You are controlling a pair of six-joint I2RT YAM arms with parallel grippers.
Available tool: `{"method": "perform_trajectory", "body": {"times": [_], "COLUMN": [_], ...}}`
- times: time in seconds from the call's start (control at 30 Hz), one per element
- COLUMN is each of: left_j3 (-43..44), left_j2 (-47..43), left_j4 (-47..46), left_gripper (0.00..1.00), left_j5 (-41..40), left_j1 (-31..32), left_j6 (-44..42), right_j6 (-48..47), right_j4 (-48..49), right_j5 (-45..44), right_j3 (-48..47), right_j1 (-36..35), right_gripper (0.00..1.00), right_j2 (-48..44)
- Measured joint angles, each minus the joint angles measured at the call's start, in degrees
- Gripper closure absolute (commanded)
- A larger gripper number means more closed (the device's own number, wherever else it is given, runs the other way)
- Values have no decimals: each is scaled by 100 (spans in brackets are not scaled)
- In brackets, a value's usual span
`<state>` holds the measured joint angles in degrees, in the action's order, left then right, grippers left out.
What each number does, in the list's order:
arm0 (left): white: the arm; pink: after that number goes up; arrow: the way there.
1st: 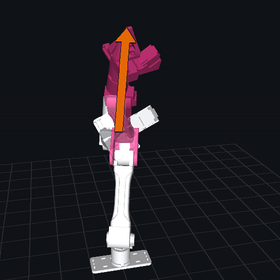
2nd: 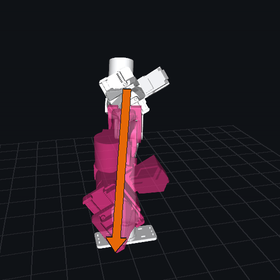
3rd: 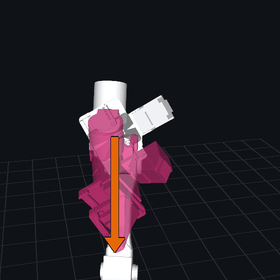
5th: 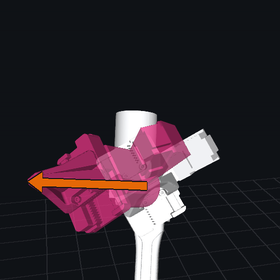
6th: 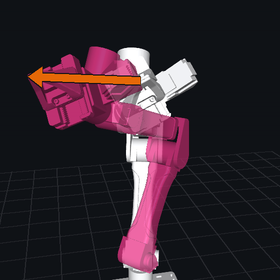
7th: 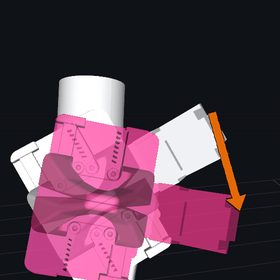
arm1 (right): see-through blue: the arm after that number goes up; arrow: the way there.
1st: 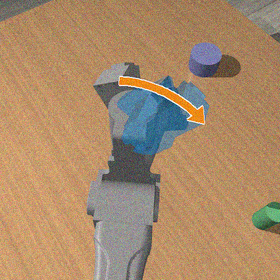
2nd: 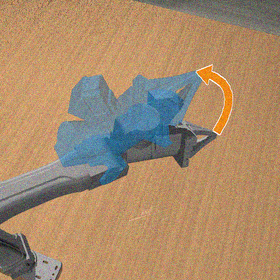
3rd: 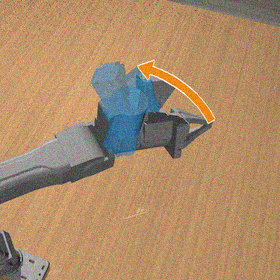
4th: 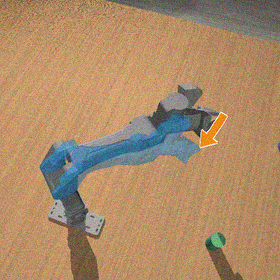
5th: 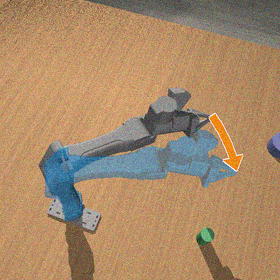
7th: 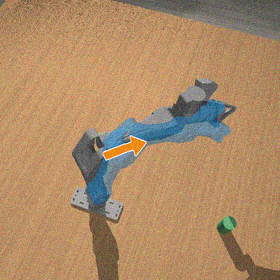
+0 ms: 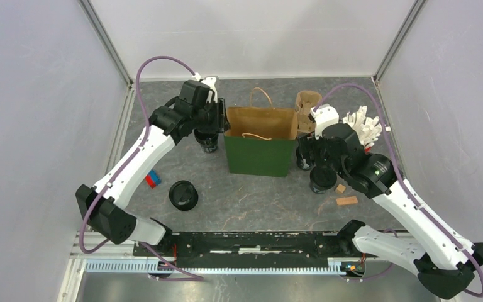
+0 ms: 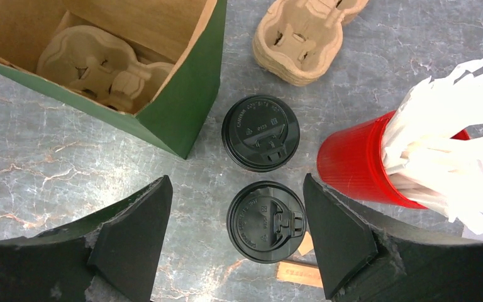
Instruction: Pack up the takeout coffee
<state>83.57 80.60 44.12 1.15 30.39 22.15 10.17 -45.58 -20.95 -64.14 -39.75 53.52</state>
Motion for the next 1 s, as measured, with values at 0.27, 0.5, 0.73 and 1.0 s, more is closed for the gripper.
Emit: {"method": "perform_trajectory", "body": {"times": [0.27,0.5,0.73,1.0], "left_j3": [144,339,339,44], "left_j2": [136,31,-367,-719], "left_j4": [31,457,957,1025], "left_gripper": [96,98,95,78], "left_j5": [170,549,706,750], "left_j1": [0,-4,-4,-4], "left_j6": [13,-2,-81,-76], "right_j6": [-74,-258,-372,-319], "right_j4": [-44,33,149,177], "right_j5": [83,509,804,872], "right_j3": [245,750,1530,2013], "right_j1": [400,1298,1478,1513], "right_gripper": [15,11,7,3], "right_j2": [-7,116,157,72]}}
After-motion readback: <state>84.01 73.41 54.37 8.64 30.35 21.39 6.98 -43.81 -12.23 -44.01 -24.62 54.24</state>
